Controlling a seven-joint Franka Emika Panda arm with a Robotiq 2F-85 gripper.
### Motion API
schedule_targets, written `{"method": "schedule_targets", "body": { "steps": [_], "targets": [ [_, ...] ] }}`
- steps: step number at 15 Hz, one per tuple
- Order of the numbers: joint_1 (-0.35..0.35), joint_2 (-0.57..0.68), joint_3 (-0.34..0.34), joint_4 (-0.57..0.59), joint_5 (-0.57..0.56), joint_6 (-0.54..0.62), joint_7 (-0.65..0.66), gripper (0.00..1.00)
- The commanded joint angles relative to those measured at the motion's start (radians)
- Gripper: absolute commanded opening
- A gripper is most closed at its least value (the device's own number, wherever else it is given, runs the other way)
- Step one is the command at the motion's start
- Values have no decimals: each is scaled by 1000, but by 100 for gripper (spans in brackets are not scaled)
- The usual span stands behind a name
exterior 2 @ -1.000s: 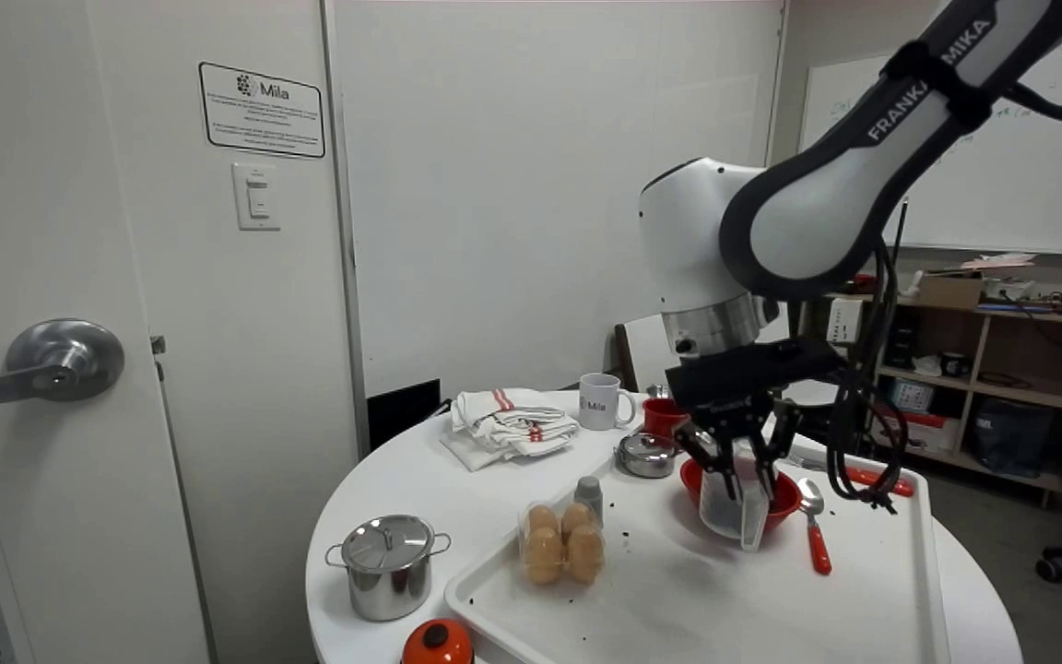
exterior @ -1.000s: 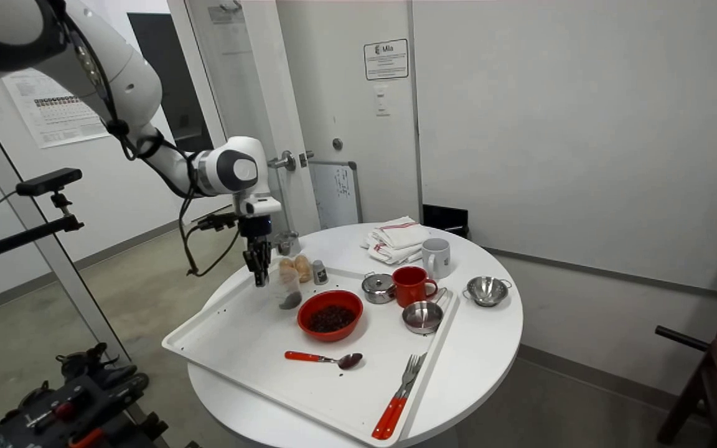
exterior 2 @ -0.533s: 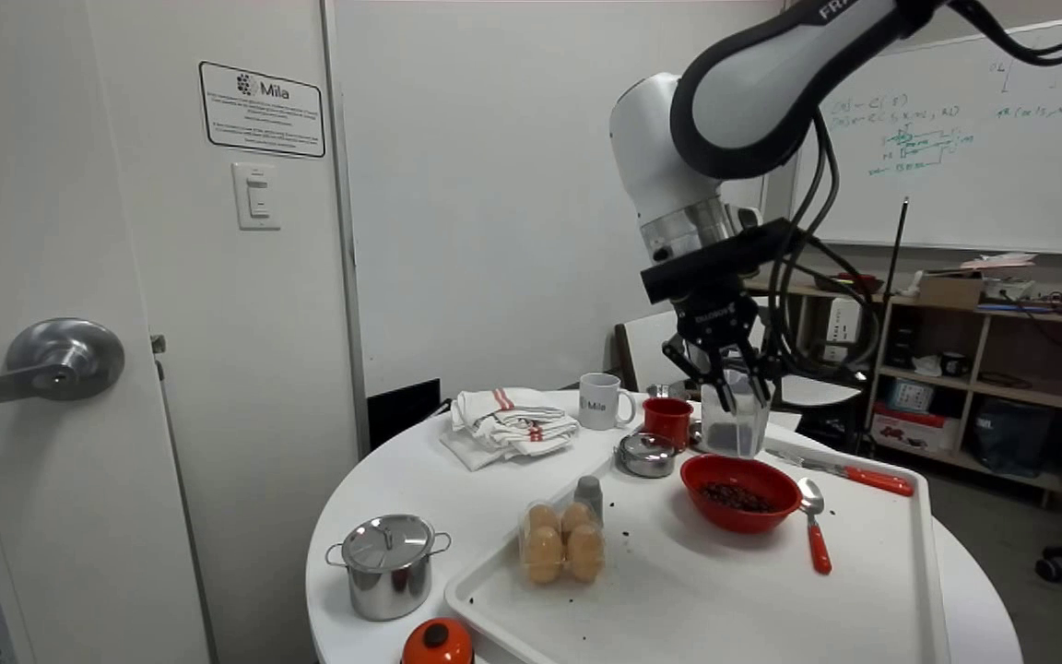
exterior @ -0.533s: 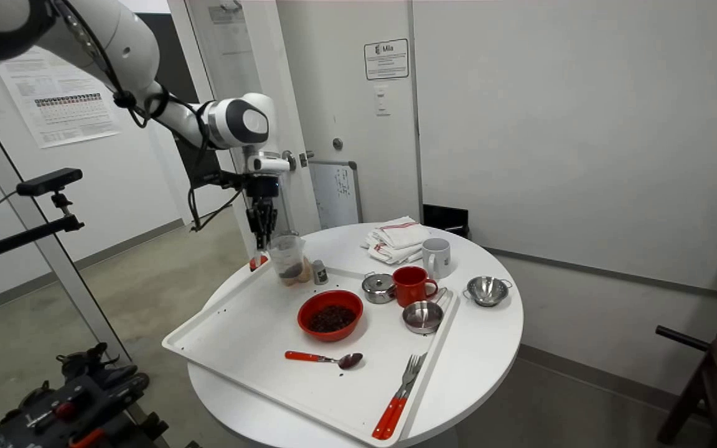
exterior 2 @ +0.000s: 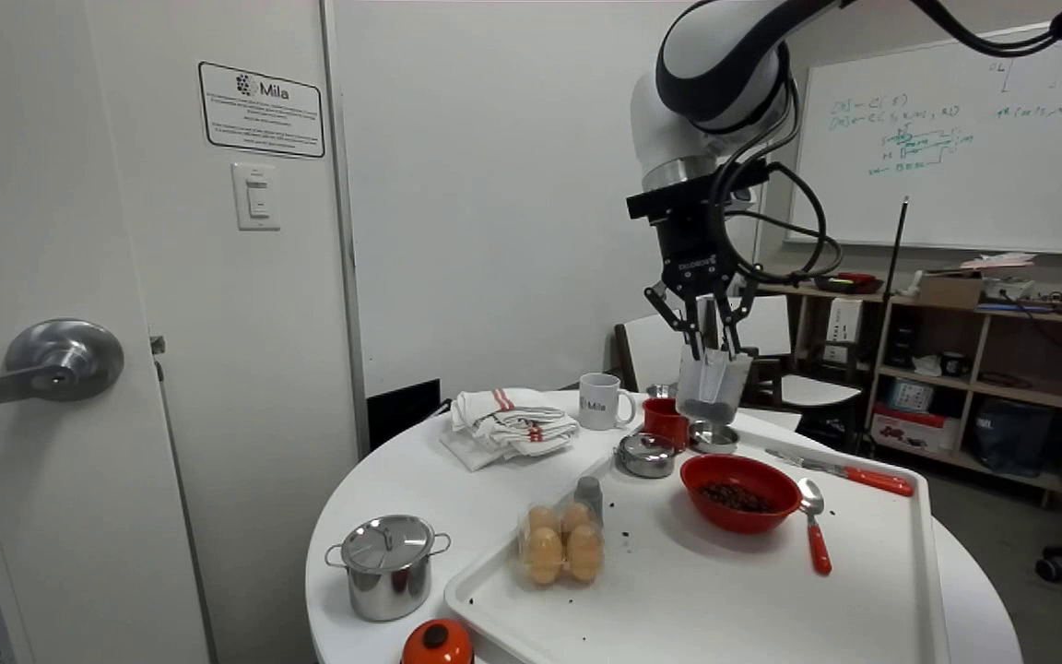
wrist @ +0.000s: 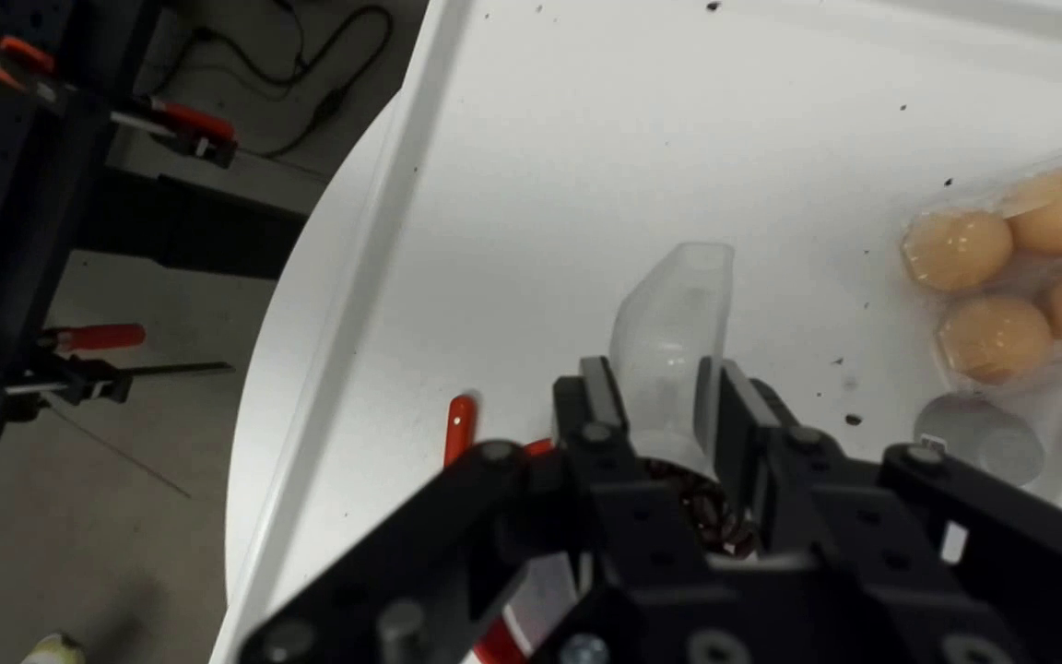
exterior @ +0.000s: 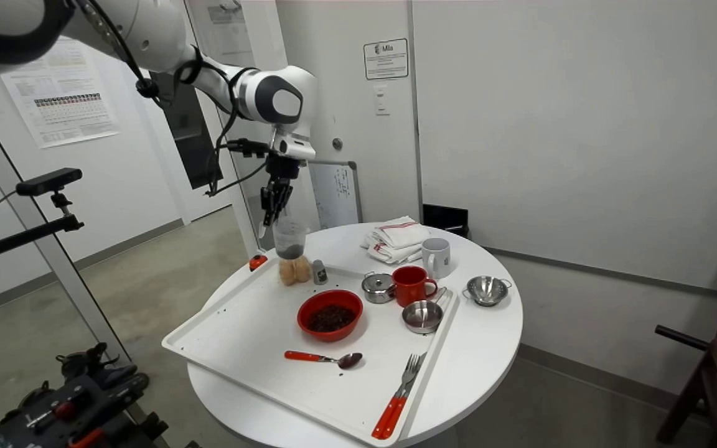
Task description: Pour the contents of the jug into the bowl
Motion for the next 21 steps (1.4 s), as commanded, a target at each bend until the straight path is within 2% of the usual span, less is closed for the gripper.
{"method": "schedule_targets", "body": {
  "steps": [1,8,14,15,18,19,21],
  "targets": [
    [-50,39,22,51,101,-60,-70,9],
    [-107,104,22,65,176,-222,-273,9],
    [-140,204,20,172,211,-412,-411,8],
    [-109,148,-10,86,196,-335,-376,28],
    [-115,181,-10,126,201,-375,-404,28],
    [-115,184,-9,130,202,-376,-407,9],
    [-131,232,5,205,219,-479,-407,10]
  ]
}}
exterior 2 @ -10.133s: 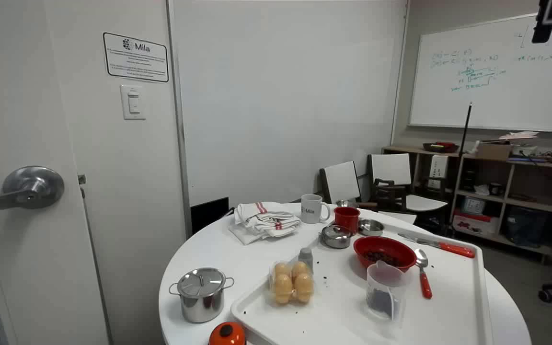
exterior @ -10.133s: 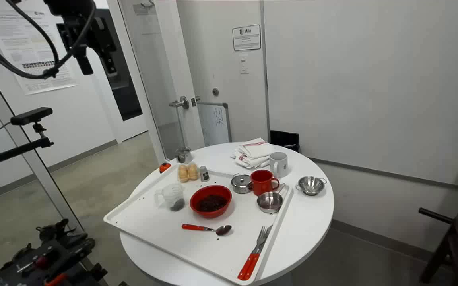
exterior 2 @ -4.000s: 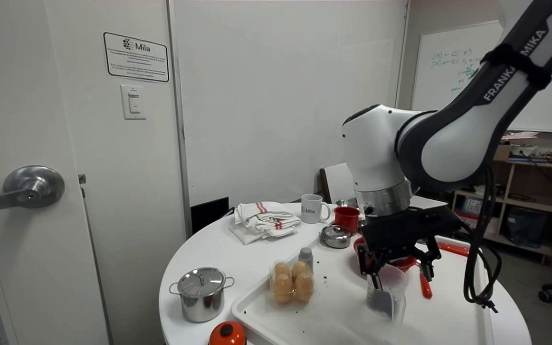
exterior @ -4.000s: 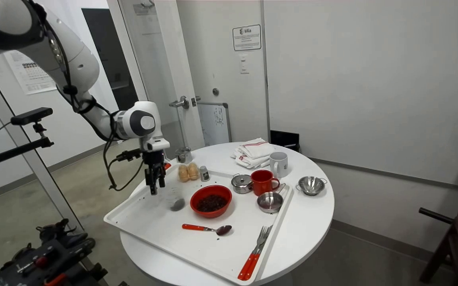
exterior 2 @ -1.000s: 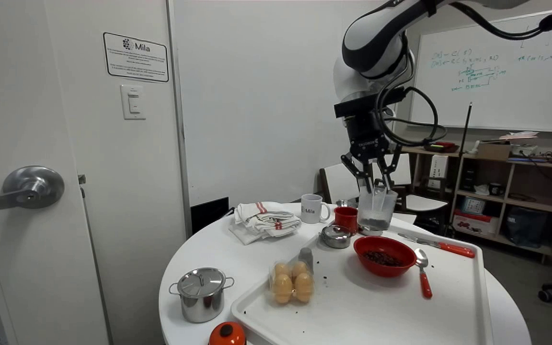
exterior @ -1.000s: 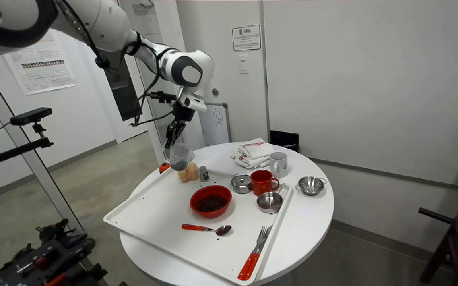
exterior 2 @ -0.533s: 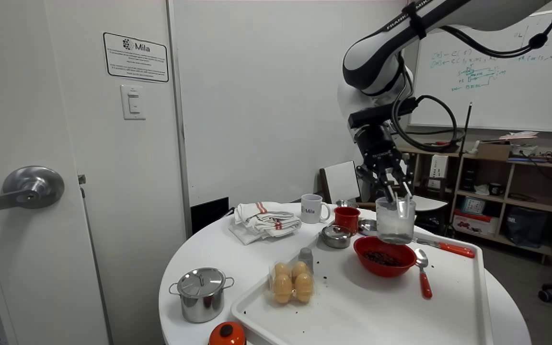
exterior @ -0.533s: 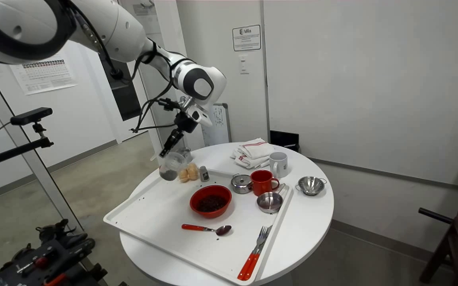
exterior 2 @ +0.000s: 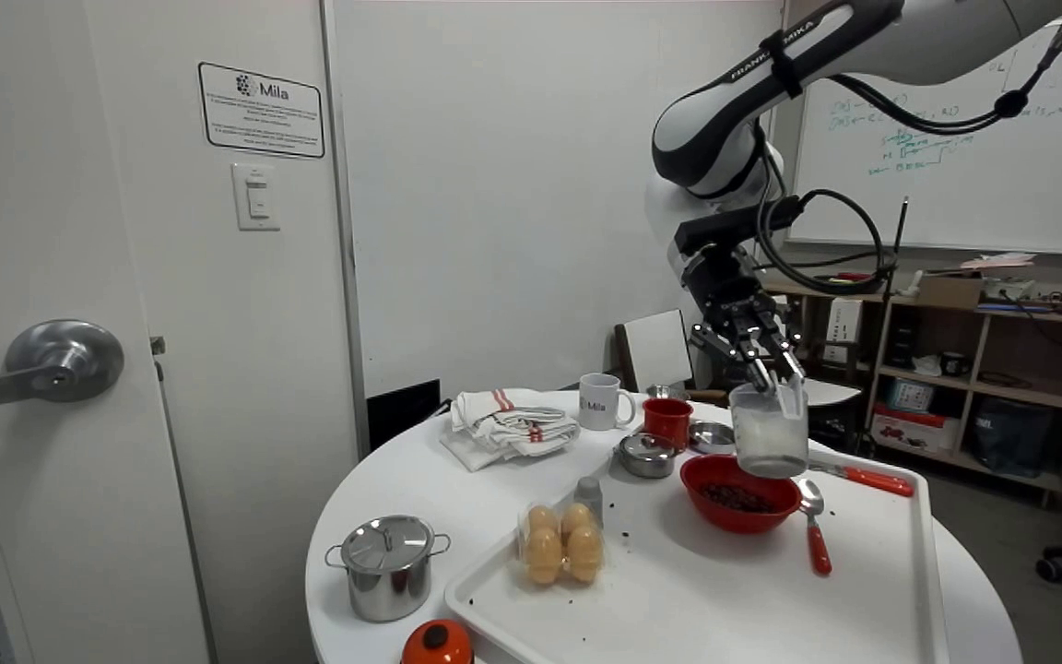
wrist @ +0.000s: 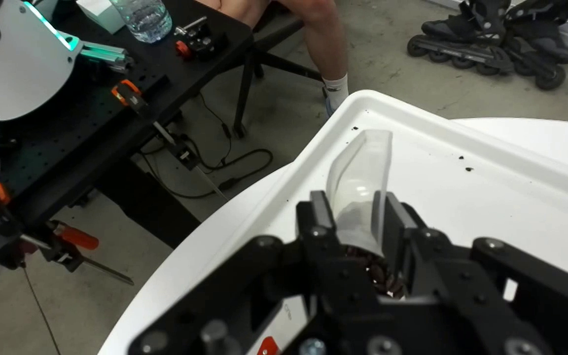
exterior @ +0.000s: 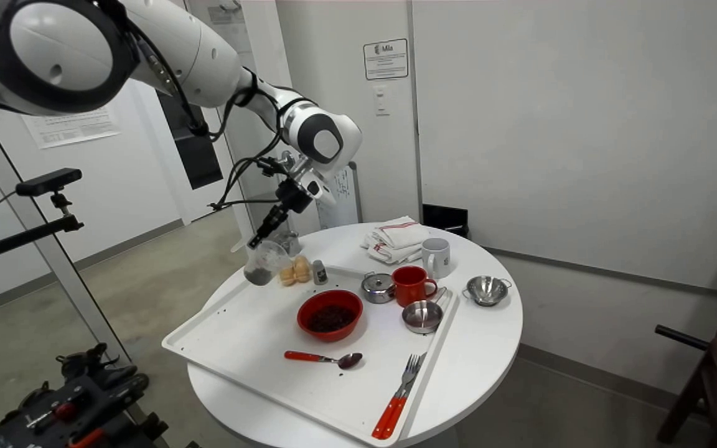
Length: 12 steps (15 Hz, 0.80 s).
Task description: Pour the contents of the jug into the bowl
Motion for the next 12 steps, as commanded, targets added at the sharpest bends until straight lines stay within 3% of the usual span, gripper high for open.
{"method": "schedule_targets", "body": {
  "steps": [1,6,12],
  "targets": [
    [-8,61,-3,101,41,-132,3,10],
    [-39,114,-12,205,122,-230,27,10],
    [-125,183,-17,314,245,-305,66,10]
  ]
}}
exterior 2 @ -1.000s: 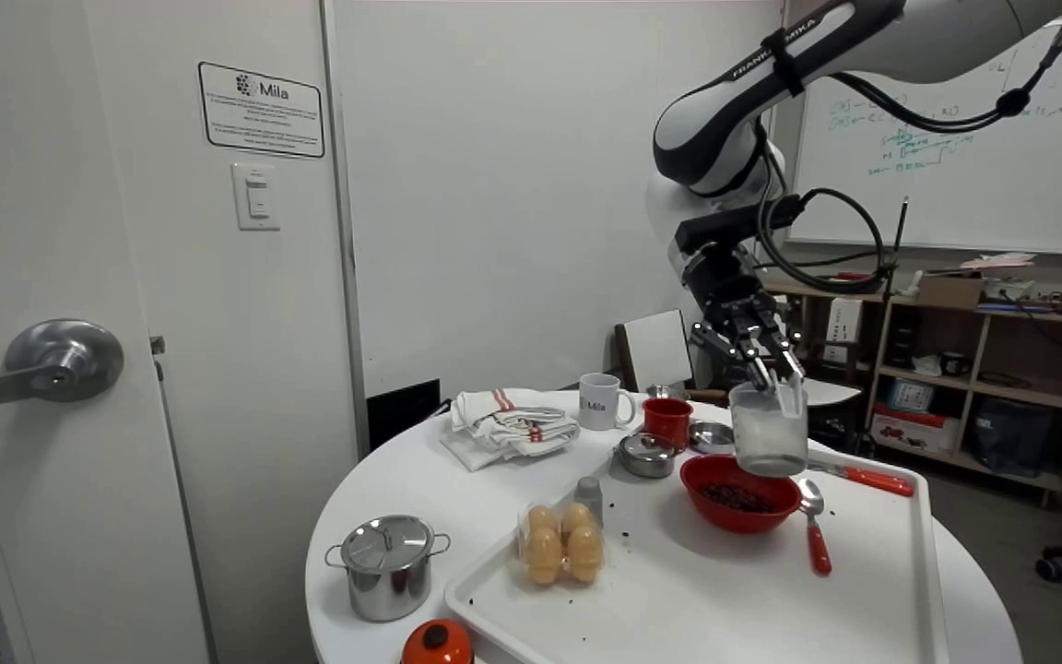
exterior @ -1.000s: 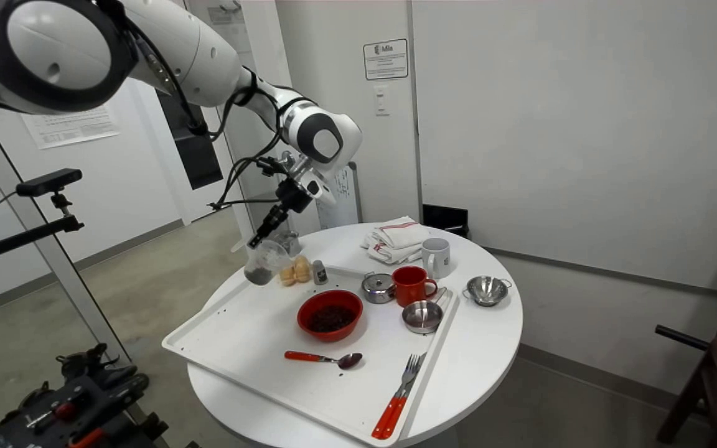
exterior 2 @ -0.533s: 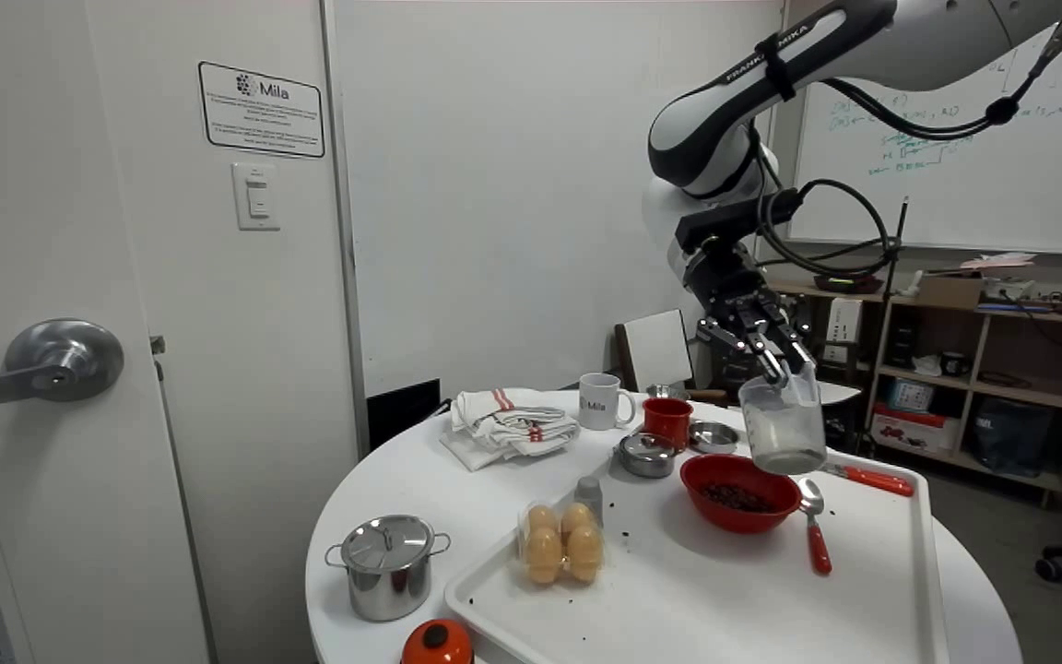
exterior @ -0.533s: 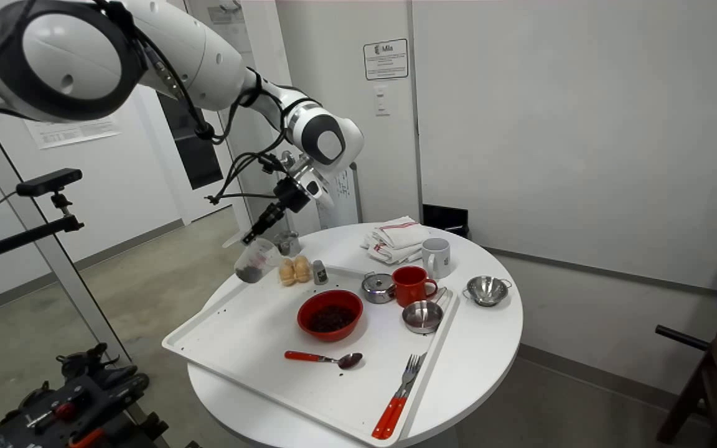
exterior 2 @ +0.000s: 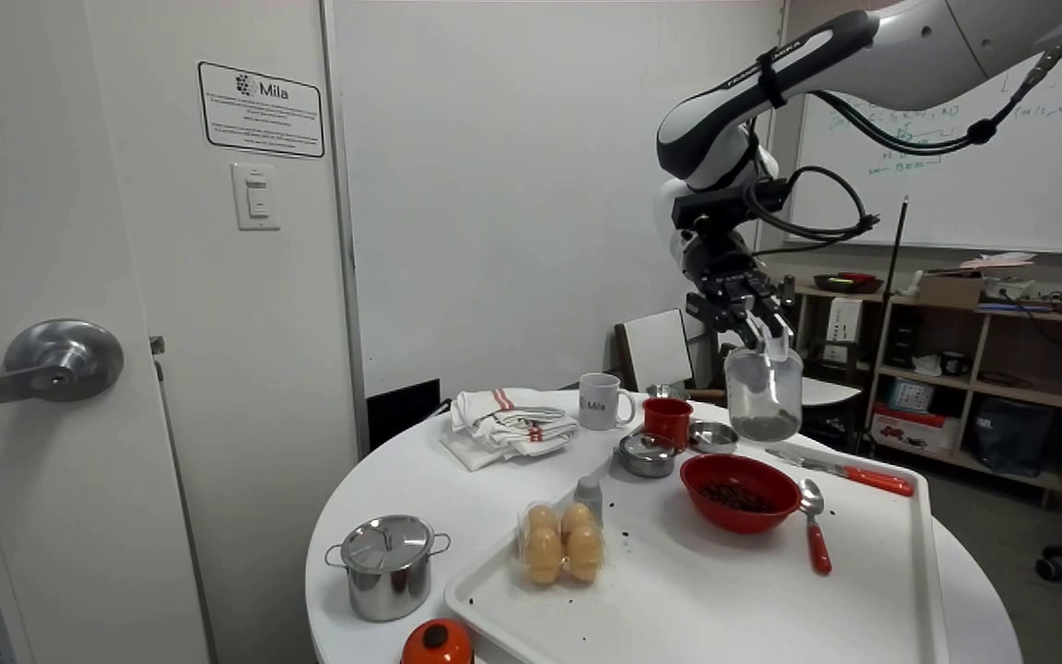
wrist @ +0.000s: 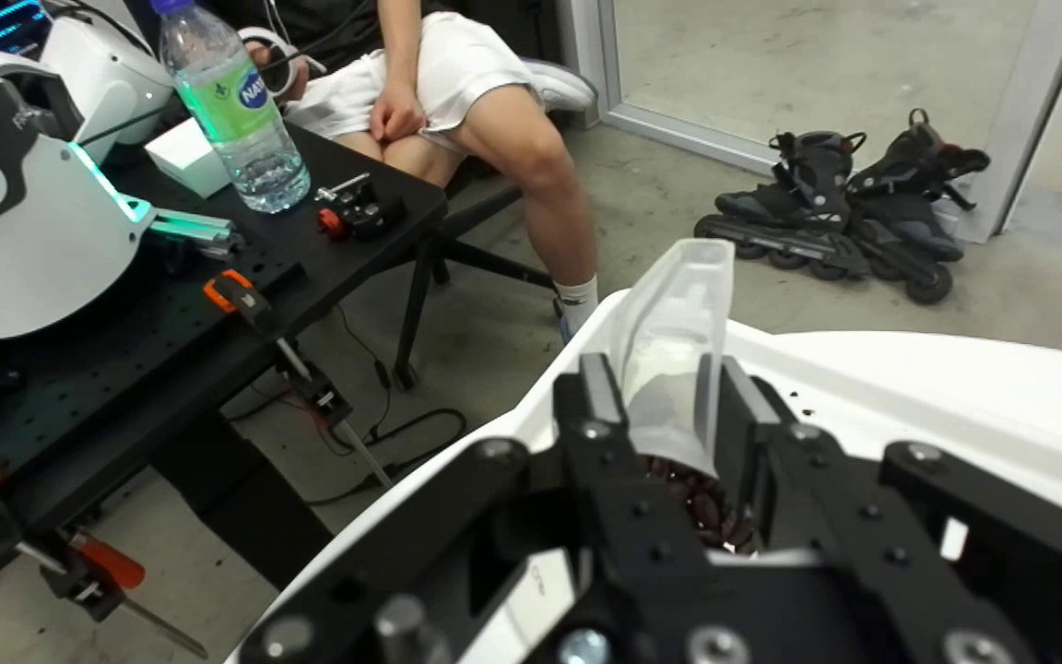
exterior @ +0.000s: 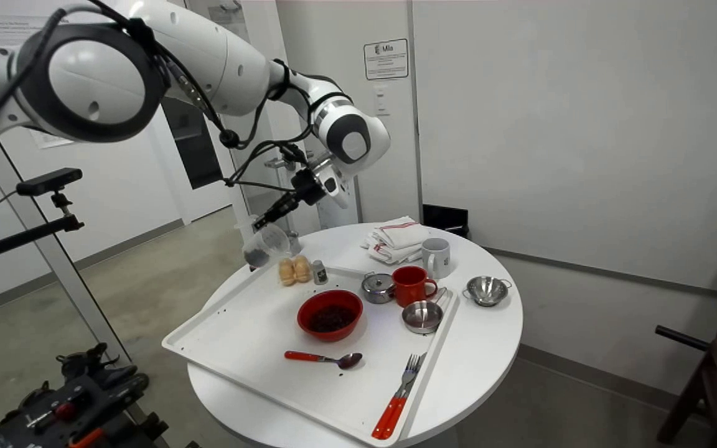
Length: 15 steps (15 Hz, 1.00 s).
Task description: Pour the contents of the jug into the bowl
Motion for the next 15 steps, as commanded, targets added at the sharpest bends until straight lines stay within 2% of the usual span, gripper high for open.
{"method": "schedule_targets", "body": {
  "steps": [1,5,15],
  "targets": [
    [-55,80,2,120,85,-98,40,10],
    [-93,129,-3,161,134,-156,58,10],
    [-142,265,13,301,266,-408,55,10]
  ]
}}
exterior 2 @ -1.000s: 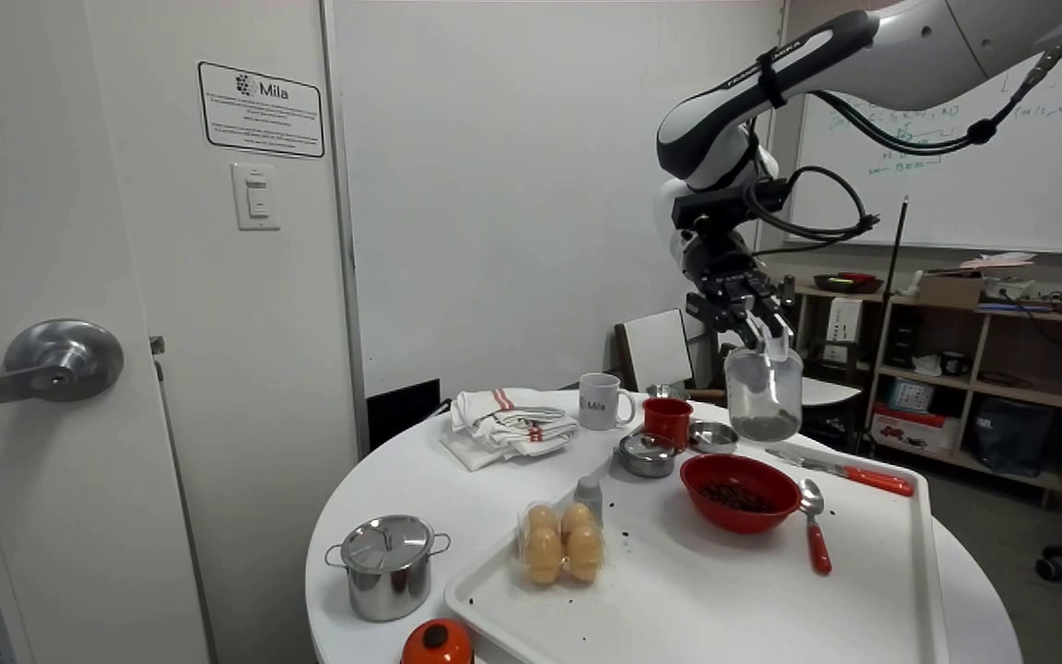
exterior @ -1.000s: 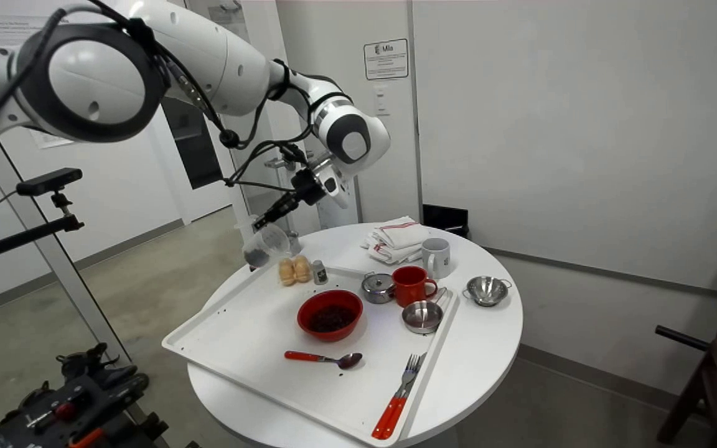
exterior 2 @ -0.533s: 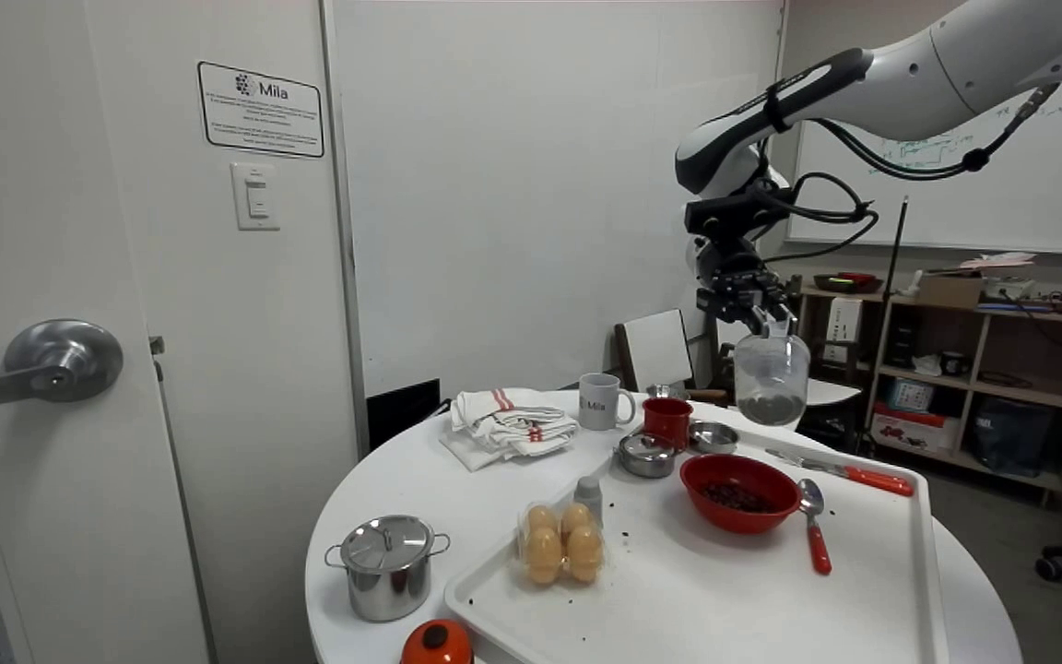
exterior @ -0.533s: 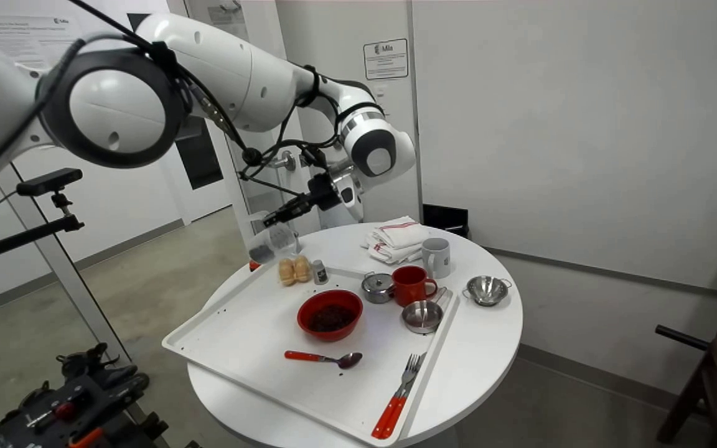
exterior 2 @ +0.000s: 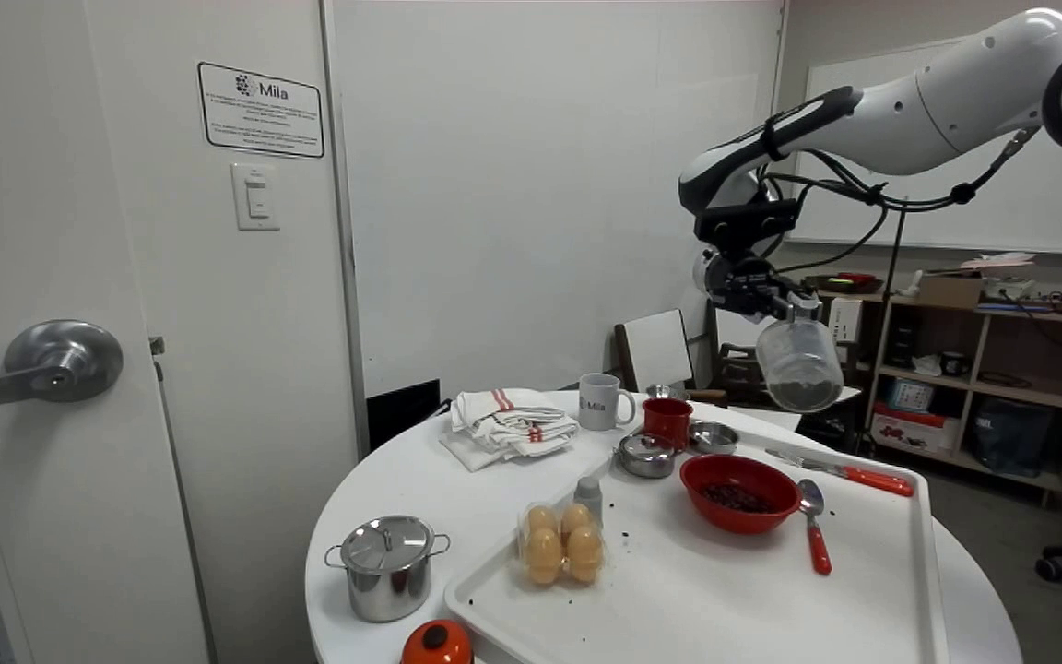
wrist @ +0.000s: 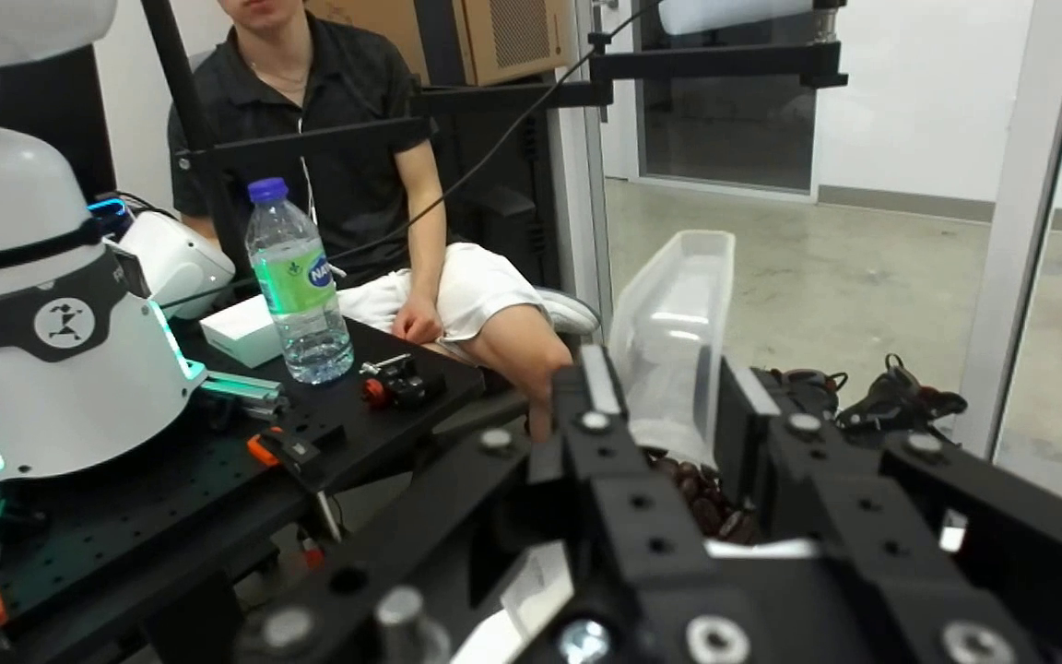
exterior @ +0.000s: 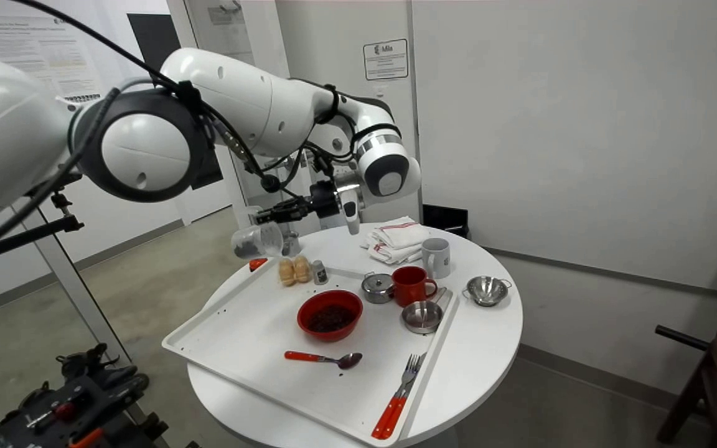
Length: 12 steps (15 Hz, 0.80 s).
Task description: Pour the contents of the jug into the bowl
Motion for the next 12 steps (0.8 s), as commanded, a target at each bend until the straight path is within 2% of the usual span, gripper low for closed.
{"method": "schedule_targets", "body": {
  "steps": [1,7,8,11,12],
  "targets": [
    [-24,75,15,110,79,-98,31,10],
    [-45,122,21,149,209,-144,82,9],
    [-24,82,-7,87,170,-112,24,28],
    [-31,95,-5,100,190,-115,40,28],
    [-34,100,3,104,203,-122,52,9]
  ]
}}
